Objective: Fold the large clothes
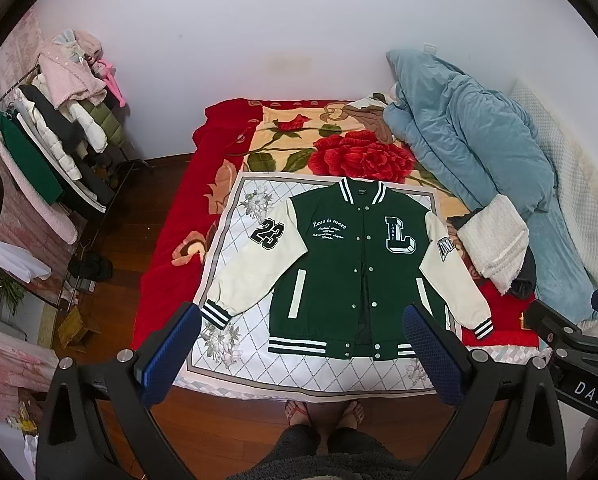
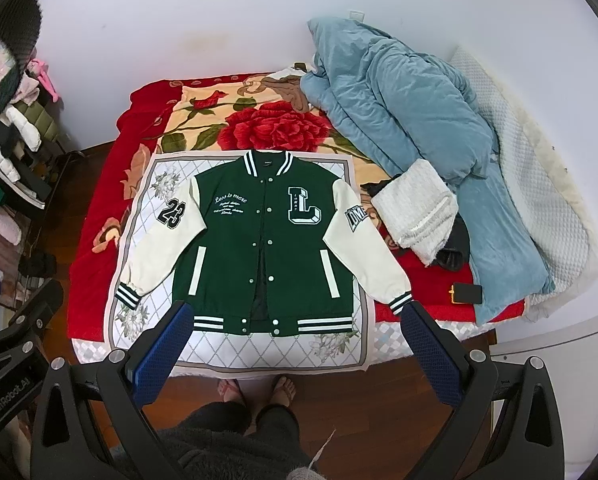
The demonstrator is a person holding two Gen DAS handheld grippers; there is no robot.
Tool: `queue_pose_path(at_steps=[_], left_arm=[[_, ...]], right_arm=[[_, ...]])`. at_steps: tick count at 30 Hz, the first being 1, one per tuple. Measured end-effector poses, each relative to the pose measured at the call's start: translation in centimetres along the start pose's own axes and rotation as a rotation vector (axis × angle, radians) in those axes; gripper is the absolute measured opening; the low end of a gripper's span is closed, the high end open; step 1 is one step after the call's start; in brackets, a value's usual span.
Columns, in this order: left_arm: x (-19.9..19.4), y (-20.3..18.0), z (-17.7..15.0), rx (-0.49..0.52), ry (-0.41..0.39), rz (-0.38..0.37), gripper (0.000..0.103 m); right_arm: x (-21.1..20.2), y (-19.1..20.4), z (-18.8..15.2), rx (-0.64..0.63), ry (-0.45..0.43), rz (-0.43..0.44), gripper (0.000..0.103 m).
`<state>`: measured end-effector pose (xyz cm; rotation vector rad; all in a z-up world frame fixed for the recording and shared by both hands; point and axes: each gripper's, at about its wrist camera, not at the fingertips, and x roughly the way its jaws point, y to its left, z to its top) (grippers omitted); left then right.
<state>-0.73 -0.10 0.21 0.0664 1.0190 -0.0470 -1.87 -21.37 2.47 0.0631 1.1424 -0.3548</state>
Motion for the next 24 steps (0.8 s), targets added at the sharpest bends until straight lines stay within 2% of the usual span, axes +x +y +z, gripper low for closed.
queue_pose_path(at_steps=[24], left_arm=[[-0.70, -0.14, 0.11, -0.002, -0.001, -0.004, 0.103]], right_arm=[[0.06, 0.23, -0.04, 0.000, -0.003, -0.003, 0.103]])
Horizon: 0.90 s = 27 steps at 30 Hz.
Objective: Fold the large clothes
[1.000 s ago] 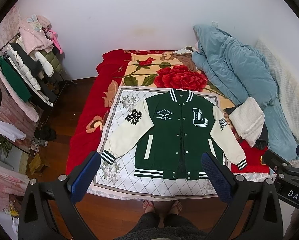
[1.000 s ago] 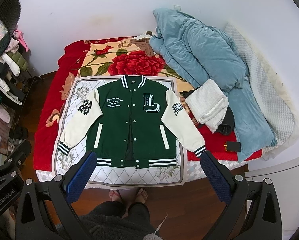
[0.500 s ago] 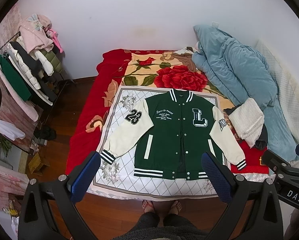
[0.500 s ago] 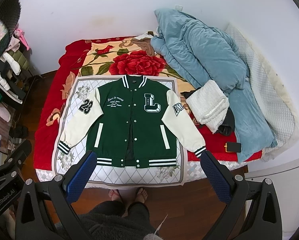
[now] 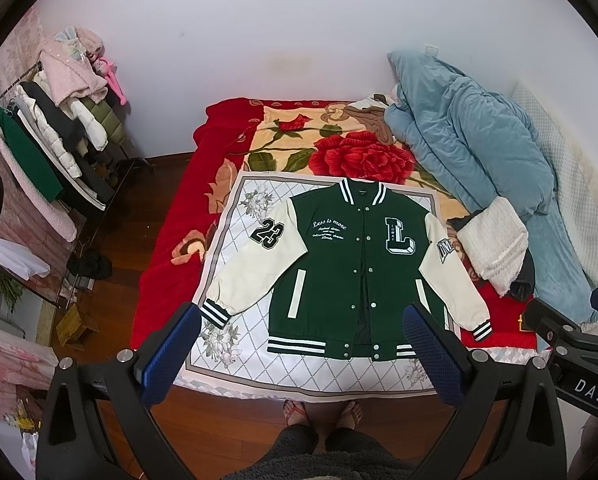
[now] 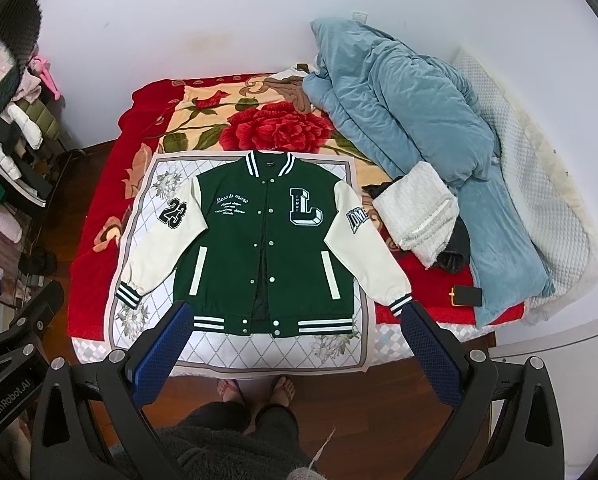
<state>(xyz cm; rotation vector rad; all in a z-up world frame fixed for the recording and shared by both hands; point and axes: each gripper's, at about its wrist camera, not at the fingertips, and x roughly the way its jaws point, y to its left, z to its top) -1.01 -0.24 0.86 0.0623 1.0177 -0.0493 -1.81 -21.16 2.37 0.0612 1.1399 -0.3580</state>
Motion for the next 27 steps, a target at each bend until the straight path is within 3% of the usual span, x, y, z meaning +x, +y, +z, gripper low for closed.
queue_pose_path(at_steps=[19, 26, 27], left_arm=[[0.0, 0.0, -0.1, 0.000, -0.001, -0.003, 0.103], [0.3, -0.9, 1.0, 0.023, -0.015, 0.003, 0.103], [1.4, -0.7, 2.8, 0.028, -0.025, 0.016, 0.103]], right_arm=[[0.1, 0.3, 0.3, 0.000, 0.000, -0.003, 0.103], [-0.3, 0.0, 1.0, 0.033, 0.008, -0.008, 0.103], [0.2, 0.0, 1.0, 0.048, 0.006, -0.005, 0.103]])
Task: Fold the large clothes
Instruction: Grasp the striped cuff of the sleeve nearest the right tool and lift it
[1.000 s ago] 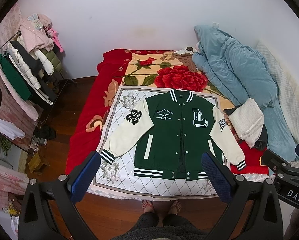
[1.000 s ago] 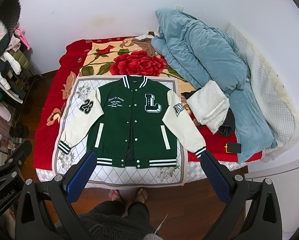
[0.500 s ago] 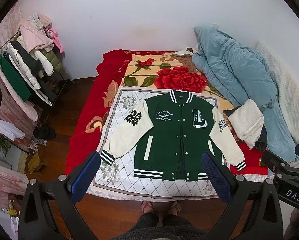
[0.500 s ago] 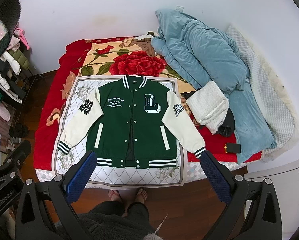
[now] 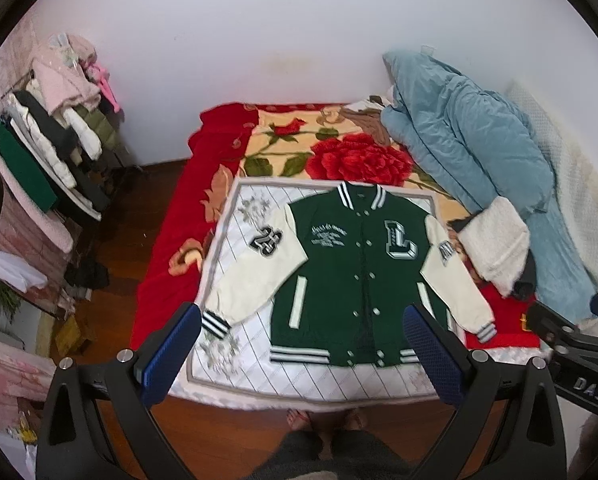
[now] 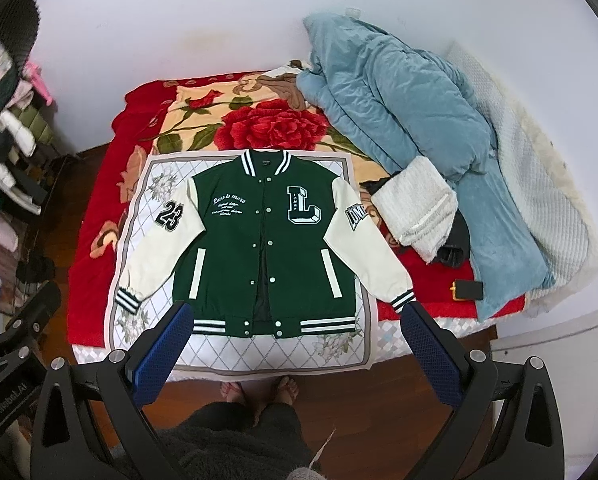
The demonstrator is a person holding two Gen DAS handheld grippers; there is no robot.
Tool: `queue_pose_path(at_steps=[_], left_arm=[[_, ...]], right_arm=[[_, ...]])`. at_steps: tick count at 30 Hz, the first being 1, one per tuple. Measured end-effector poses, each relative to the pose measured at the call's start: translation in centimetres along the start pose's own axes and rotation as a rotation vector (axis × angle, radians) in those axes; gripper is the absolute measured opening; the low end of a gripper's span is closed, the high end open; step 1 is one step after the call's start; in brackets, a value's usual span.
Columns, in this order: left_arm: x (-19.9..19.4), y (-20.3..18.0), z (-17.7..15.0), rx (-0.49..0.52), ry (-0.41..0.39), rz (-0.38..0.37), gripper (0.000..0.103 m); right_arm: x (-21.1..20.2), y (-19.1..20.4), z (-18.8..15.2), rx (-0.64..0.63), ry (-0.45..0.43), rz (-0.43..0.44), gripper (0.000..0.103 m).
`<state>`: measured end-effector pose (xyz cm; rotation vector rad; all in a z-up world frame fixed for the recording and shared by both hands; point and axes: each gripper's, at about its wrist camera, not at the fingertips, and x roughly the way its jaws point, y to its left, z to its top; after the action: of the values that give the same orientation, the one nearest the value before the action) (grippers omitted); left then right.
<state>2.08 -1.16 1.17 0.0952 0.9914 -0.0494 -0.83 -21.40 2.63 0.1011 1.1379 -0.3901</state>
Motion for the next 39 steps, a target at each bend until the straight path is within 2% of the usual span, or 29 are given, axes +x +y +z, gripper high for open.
queue_pose_path(at_steps=[4, 7, 9, 11, 12, 16, 17, 20, 23, 26, 28, 30, 31, 32, 33, 35, 36, 38, 39], left_arm=[[4.4, -0.9, 1.5, 0.019, -0.063, 0.064, 0.103], [9.5, -2.1, 2.3, 0.007, -0.068, 0.104, 0.103], [12.8, -3.3, 2.5, 0.013, -0.037, 0.119, 0.103], [16.5, -4.5, 2.2, 0.021, 0.003, 0.147, 0.103], [18.9, -5.4, 2.0, 0.025, 0.044, 0.161, 0.103], [26.8, -8.8, 0.9, 0.025, 0.149, 0.198, 0.103], [29.3, -10.2, 0.4, 0.027, 0.172, 0.206, 0.103], [35.3, -13.0, -1.2, 0.042, 0.227, 0.217, 0.103], [41.2, -15.6, -3.4, 0.071, 0.295, 0.246, 0.103], [46.0, -17.5, -5.3, 0.075, 0.379, 0.250, 0.103], [48.3, -18.8, -6.2, 0.080, 0.414, 0.241, 0.103], [50.3, -20.4, -6.6, 0.094, 0.426, 0.225, 0.103], [51.0, -21.1, -6.6, 0.102, 0.427, 0.216, 0.103], [51.5, -21.8, -6.6, 0.110, 0.421, 0.201, 0.103], [51.7, -22.4, -6.4, 0.115, 0.412, 0.189, 0.103], [52.1, -23.5, -6.2, 0.127, 0.390, 0.168, 0.103], [52.5, -24.1, -6.2, 0.129, 0.386, 0.161, 0.103], [53.4, -24.7, -6.1, 0.125, 0.383, 0.146, 0.103], [53.9, -25.0, -6.2, 0.124, 0.388, 0.142, 0.103]], right_arm=[[4.5, -0.8, 0.0, 0.080, -0.025, 0.046, 0.103], [10.7, -5.7, -0.6, 0.241, 0.017, 0.052, 0.102], [15.7, -10.0, -1.4, 0.376, 0.065, 0.057, 0.090], [20.9, -14.0, -2.7, 0.479, 0.125, 0.061, 0.068], [23.7, -15.8, -3.5, 0.524, 0.150, 0.066, 0.065], [34.0, -22.2, -7.5, 0.716, 0.223, 0.090, 0.065], [37.7, -24.7, -9.3, 0.801, 0.231, 0.109, 0.065], [45.7, -29.0, -13.5, 0.971, 0.280, 0.134, 0.068], [53.6, -32.4, -18.3, 1.151, 0.342, 0.146, 0.068], [60.6, -33.7, -21.9, 1.285, 0.386, 0.201, 0.068], [64.5, -34.3, -23.2, 1.374, 0.358, 0.271, 0.068], [66.3, -34.8, -23.1, 1.420, 0.285, 0.280, 0.068], [66.3, -35.0, -22.7, 1.436, 0.242, 0.256, 0.064], [65.8, -35.1, -22.4, 1.456, 0.181, 0.233, 0.051], [65.1, -35.3, -21.8, 1.471, 0.101, 0.211, 0.048], [64.5, -35.2, -20.7, 1.445, 0.044, 0.173, 0.048], [65.2, -35.1, -20.3, 1.424, 0.045, 0.171, 0.049], [67.7, -35.2, -20.3, 1.434, 0.088, 0.182, 0.060], [68.9, -35.3, -20.5, 1.462, 0.089, 0.200, 0.060]])
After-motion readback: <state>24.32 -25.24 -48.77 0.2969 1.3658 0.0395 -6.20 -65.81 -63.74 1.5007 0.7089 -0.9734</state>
